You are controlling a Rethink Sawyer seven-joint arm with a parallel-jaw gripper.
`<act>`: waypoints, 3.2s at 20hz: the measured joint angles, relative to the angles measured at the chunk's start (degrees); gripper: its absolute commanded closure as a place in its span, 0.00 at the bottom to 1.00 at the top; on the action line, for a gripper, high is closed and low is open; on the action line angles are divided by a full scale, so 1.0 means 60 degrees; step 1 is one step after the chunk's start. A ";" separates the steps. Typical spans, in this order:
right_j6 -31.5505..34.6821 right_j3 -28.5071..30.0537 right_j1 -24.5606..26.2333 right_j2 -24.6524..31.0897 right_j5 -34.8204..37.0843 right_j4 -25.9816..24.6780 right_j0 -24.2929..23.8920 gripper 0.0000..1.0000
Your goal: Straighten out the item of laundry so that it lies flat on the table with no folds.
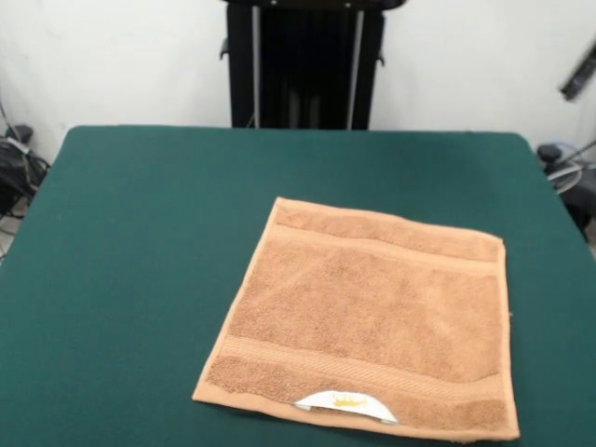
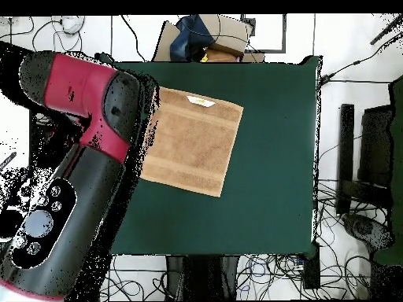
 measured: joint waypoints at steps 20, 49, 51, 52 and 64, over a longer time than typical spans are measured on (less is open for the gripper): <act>-0.4083 0.4852 -0.4465 0.3247 -0.3564 -0.2227 -0.2290 0.00; -0.4857 0.6583 -0.6067 0.7159 -0.4386 -0.4198 -0.4679 0.00; -0.4857 0.6699 -0.6073 0.7385 -0.4386 -0.4306 -0.4832 0.00; -0.4857 0.6739 -0.6075 0.7452 -0.4386 -0.4359 -0.4880 0.00; -0.4857 0.7364 -0.6470 0.8477 -0.4652 -0.4883 -0.5612 0.00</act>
